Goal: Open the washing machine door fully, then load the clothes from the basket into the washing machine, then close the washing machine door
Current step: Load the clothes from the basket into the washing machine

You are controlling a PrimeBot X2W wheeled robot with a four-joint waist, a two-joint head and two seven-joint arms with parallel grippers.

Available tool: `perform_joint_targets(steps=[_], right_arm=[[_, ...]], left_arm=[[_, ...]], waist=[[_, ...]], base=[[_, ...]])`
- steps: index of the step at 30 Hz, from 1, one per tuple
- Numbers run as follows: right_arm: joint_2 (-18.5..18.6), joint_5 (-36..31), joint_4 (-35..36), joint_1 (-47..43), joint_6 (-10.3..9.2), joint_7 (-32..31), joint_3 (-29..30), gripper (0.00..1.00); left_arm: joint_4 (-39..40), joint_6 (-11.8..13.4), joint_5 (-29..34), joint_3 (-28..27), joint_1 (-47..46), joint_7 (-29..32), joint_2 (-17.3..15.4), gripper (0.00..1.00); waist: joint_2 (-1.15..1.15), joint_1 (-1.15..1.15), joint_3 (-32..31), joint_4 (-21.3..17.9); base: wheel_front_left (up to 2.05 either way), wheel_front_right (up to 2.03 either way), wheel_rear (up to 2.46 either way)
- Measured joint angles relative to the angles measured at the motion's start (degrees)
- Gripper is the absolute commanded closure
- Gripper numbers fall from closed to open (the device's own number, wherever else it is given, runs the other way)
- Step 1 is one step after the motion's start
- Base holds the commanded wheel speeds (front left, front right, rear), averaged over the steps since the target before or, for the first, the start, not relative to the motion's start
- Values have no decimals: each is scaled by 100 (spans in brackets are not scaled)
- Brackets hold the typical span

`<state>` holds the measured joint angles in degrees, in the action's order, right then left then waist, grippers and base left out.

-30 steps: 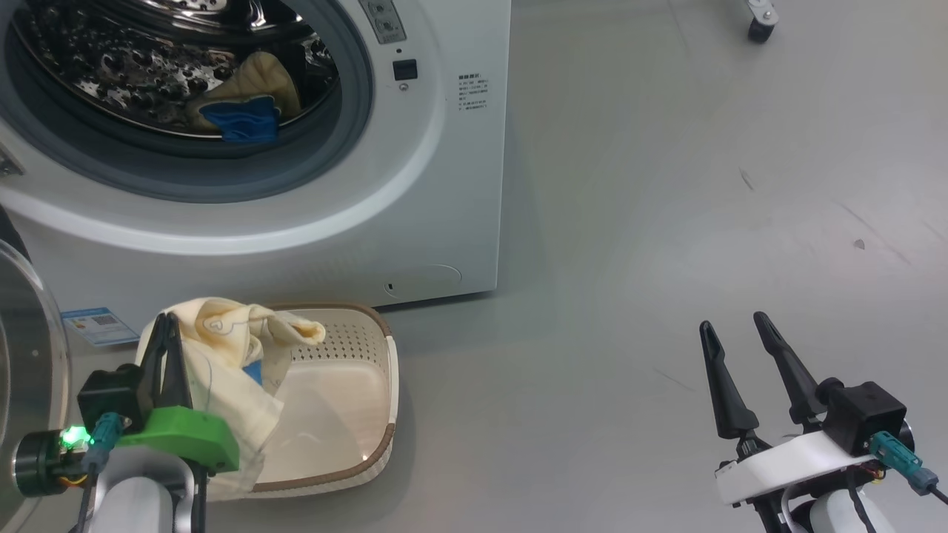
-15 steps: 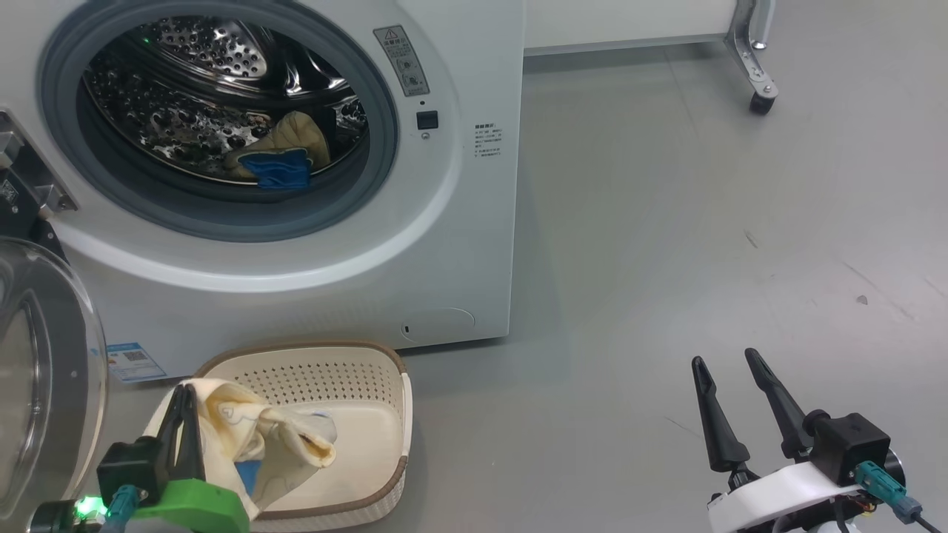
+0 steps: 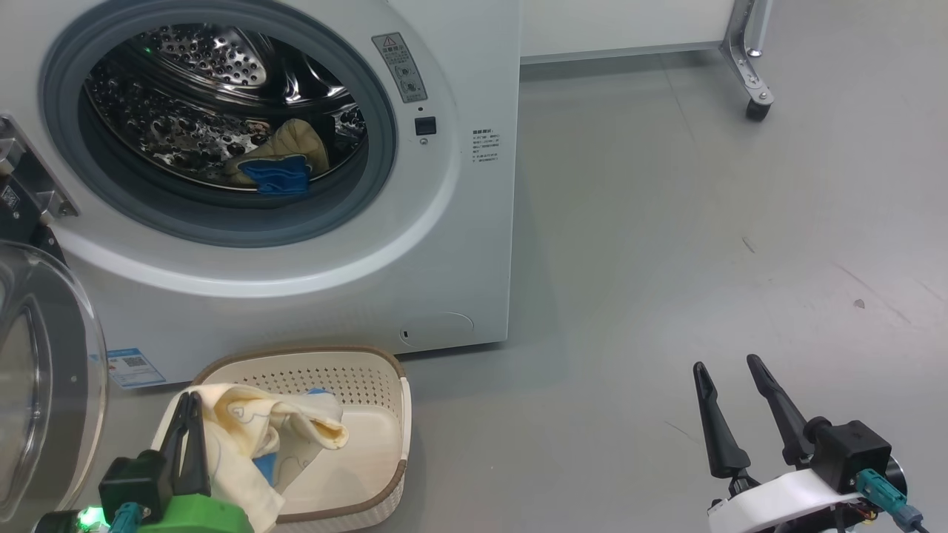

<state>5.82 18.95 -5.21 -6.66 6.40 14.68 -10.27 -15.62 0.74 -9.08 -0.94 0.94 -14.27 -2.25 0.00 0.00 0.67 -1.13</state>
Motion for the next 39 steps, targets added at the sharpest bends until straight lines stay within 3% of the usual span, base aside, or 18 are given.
perform_joint_targets(steps=[24,39], right_arm=[[11,-44,309,6,0,0,-56,0],[113,-43,644,300,1,-25,-48,0]], left_arm=[[428,65,-193,238,3,118,-2,100],[388,48,-405,338,-1628,508,5,100]], waist=[[0,0,355,3],[0,0,1195,-108]], base=[[0,0,0],[0,0,0]])
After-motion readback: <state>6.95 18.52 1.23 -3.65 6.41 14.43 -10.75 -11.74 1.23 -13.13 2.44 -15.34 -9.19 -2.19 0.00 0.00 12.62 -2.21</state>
